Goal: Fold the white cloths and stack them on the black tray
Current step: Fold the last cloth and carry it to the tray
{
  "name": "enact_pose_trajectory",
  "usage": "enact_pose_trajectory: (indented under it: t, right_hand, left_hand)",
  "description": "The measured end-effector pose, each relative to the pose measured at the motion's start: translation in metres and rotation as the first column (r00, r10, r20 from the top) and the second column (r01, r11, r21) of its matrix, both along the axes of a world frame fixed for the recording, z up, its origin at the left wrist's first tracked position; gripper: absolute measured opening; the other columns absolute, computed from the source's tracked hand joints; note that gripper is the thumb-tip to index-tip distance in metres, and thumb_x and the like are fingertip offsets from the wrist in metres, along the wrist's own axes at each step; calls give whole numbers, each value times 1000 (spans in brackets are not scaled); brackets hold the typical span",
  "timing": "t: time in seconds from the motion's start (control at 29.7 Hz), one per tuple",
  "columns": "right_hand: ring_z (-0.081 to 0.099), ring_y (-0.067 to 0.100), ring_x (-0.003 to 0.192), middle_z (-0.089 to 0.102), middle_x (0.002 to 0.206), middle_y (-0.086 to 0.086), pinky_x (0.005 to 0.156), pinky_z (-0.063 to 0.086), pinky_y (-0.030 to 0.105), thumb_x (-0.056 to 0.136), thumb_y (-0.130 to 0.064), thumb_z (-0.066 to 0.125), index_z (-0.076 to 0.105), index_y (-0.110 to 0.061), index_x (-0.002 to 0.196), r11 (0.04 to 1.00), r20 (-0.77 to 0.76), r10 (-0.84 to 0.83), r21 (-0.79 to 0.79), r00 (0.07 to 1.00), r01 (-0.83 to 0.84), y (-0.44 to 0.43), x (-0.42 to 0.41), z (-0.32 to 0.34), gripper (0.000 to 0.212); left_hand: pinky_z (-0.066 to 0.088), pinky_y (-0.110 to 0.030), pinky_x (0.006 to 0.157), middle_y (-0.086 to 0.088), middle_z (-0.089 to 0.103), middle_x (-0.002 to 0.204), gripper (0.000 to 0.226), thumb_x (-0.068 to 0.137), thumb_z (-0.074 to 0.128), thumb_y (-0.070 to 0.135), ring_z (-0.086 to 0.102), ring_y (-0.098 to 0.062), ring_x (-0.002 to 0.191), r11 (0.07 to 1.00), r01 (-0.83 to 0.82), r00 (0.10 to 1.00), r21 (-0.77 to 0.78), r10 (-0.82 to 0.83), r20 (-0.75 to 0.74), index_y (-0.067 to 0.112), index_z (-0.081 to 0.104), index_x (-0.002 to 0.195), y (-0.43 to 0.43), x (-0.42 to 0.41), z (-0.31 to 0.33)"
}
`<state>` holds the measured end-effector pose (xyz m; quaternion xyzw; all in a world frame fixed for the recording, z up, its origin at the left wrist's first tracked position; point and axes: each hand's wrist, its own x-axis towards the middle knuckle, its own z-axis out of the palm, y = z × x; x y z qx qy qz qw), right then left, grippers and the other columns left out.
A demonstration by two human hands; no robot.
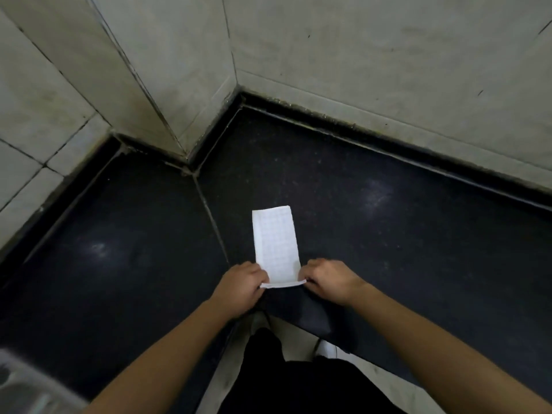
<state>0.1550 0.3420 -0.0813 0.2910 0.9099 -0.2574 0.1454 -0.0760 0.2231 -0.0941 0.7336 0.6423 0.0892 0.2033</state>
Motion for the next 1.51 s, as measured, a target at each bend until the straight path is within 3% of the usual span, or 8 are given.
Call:
enact_pose_trajectory:
  t: [0.27, 0.4, 0.54, 0.74, 0.91, 1.08, 1.24, 1.51]
  right_hand:
    - [57, 27, 104, 56, 118, 7, 87, 50, 40, 86, -29, 57, 65, -19, 104, 981, -59, 173, 94, 983, -167, -23, 11, -20, 22]
    - [26, 35, 146, 30, 158, 14, 114, 31, 48, 88, -34, 57, 62, -20, 110, 980, 4, 189, 71, 982, -188, -14, 1, -18, 26]
    - [4, 29, 153, 16, 164, 8, 122, 14, 44, 92, -37, 53, 58, -21, 119, 978, 121, 205, 8, 971, -208, -9, -8, -14, 32]
    - [14, 24, 152, 35, 158, 3, 121, 18, 39, 94, -40, 50, 57, -19, 118, 984, 91, 177, -42, 980, -173, -1, -10, -9, 32]
    - [55, 22, 108, 59, 105, 0, 94, 46, 39, 88, -46, 52, 55, -25, 96, 971, 44, -51, -230, 998, 59, 11, -17, 0, 22]
    - [60, 13, 88, 65, 94, -5, 82, 47, 31, 93, -35, 60, 62, -23, 91, 731, 51, -533, -474, 844, 490, 32, -34, -3, 12]
    - [66, 13, 80, 69, 84, -2, 78, 50, 25, 92, -23, 70, 64, -24, 84, 406, 25, -845, -622, 535, 670, 49, -56, -22, 10]
    - [63, 12, 93, 69, 96, -5, 90, 48, 21, 92, -28, 70, 71, -20, 105, 388, 11, -892, -495, 452, 778, 65, -76, -36, 16]
  left_hand:
    - [50, -34, 61, 2, 58, 90, 12, 74, 73, 20, 55, -19, 82, 998, 24, 999, -53, -25, -21, 20, 64, 81, -28, 10, -13]
    - [42, -41, 94, -9, 45, 143, 14, 81, 68, 33, 36, -29, 133, 983, 27, 993, -180, -47, -108, 23, 68, 92, -13, 7, -1]
    - [29, -41, 106, -7, 24, 160, 18, 88, 61, 38, 18, -26, 142, 950, 46, 983, -308, -98, -155, 27, 65, 102, -5, 8, 5]
    - [26, -42, 108, -4, 21, 162, 16, 90, 59, 37, 19, -24, 140, 896, 61, 991, -440, -109, -84, 28, 61, 103, 5, 0, 15]
    - [22, -42, 106, -1, 37, 150, 18, 79, 58, 43, 23, -22, 140, 755, 48, 984, -654, 76, 159, 31, 49, 88, 24, -15, 18]
    - [46, -36, 81, -2, 61, 94, 20, 81, 60, 34, 59, -22, 90, 682, -259, 681, -684, 631, 371, 17, 62, 91, 54, -28, 15]
    - [44, -20, 63, -2, 70, 99, 15, 89, 68, 19, 66, -16, 89, 532, -538, 305, -654, 846, 438, 13, 69, 103, 72, -29, -3]
    - [52, -28, 89, -2, 71, 106, 26, 86, 73, 19, 66, -17, 98, 359, -699, 120, -618, 911, 394, 10, 71, 110, 92, -20, -26]
